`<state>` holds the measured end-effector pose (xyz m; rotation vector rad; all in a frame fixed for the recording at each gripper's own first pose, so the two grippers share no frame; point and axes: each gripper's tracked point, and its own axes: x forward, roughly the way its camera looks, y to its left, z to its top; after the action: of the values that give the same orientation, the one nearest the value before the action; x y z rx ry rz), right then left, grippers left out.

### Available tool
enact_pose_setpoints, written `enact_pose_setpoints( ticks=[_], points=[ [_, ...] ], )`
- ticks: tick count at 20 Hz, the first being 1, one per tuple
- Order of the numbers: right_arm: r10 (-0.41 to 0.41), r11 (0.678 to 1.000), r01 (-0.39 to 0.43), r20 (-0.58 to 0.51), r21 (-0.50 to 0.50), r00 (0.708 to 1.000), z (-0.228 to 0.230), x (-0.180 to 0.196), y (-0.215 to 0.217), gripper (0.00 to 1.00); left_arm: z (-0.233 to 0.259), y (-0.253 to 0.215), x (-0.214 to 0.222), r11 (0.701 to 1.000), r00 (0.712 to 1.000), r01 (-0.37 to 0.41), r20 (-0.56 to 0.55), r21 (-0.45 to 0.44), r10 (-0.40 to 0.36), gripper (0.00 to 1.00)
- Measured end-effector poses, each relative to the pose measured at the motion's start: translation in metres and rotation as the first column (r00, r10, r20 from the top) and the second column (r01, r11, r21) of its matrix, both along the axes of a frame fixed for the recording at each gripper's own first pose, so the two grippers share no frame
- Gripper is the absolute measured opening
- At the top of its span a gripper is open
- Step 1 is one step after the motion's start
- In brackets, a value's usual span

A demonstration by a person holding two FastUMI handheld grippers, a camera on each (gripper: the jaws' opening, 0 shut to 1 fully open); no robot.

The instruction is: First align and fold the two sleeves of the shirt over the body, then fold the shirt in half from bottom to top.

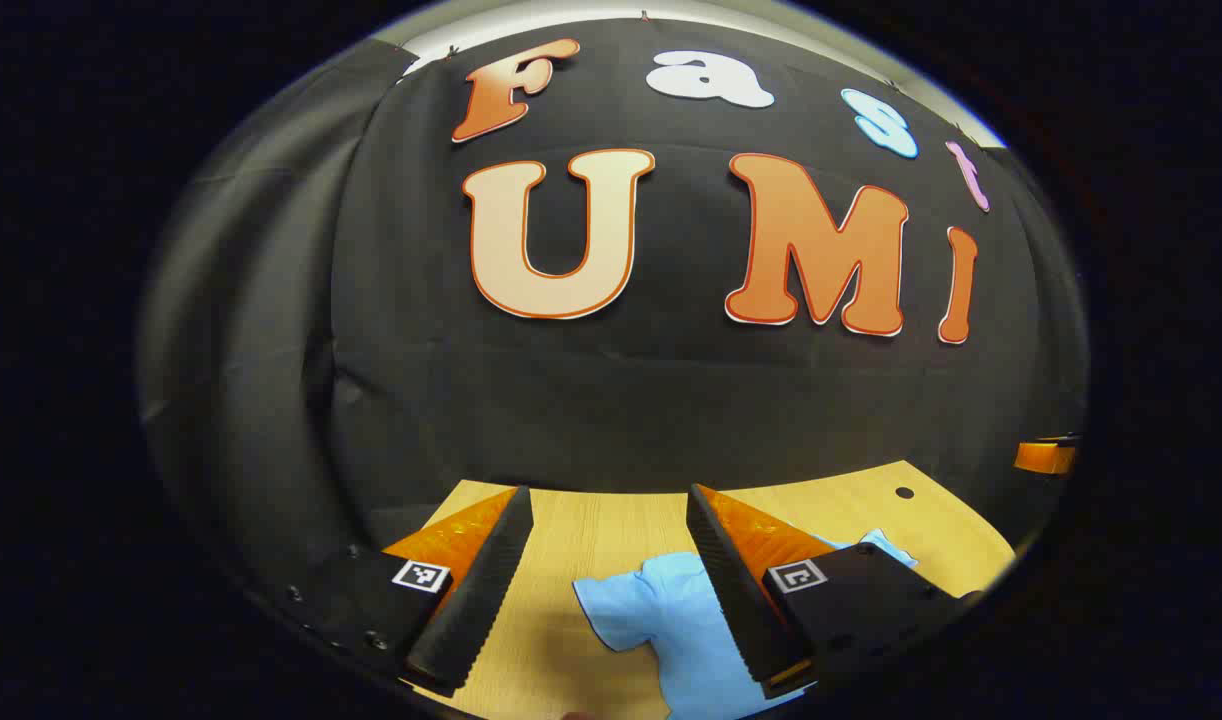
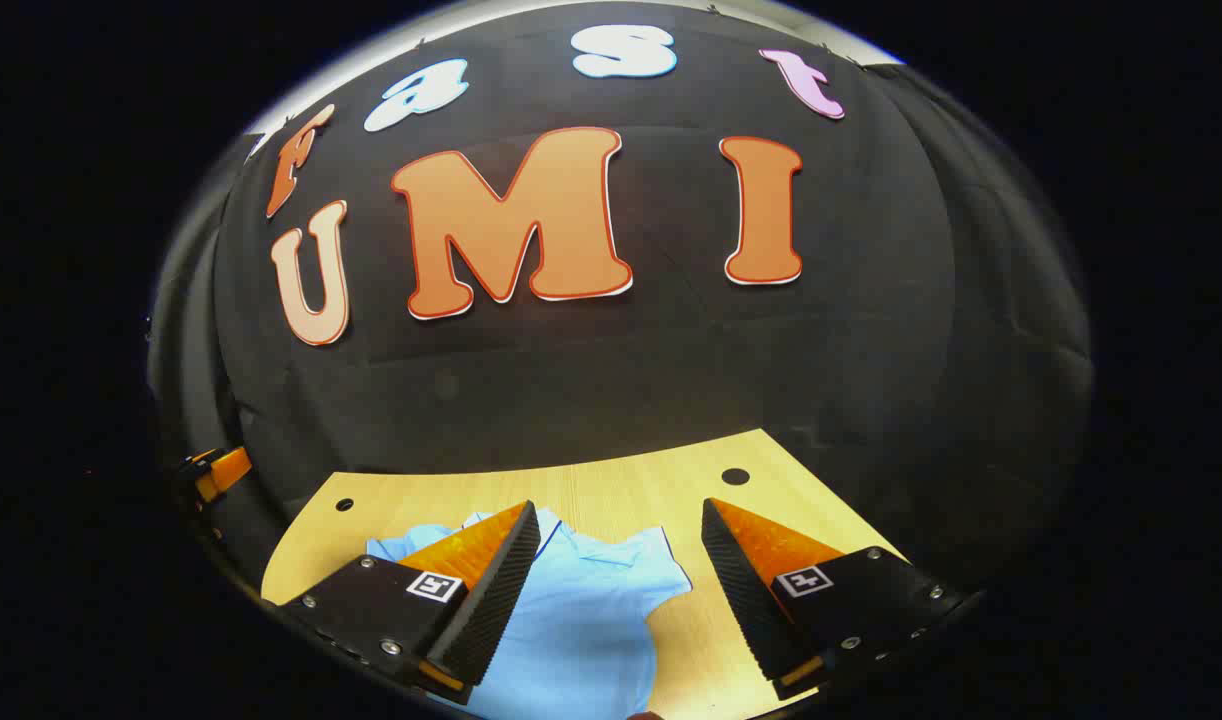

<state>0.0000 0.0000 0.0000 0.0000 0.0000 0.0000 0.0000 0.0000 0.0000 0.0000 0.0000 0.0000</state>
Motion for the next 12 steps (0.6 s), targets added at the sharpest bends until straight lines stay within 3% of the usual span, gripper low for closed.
enact_pose_setpoints(
  ticks=[12],
  points=[
    [-0.014, 0.999, 0.015, 0.010, -0.048, 1.000, 0.007, 0.006, -0.020, 0.98, 0.009, -0.002, -0.016, 0.998, 0.998, -0.059, 0.028, -0.016, 0.060, 1.00]
  ],
)
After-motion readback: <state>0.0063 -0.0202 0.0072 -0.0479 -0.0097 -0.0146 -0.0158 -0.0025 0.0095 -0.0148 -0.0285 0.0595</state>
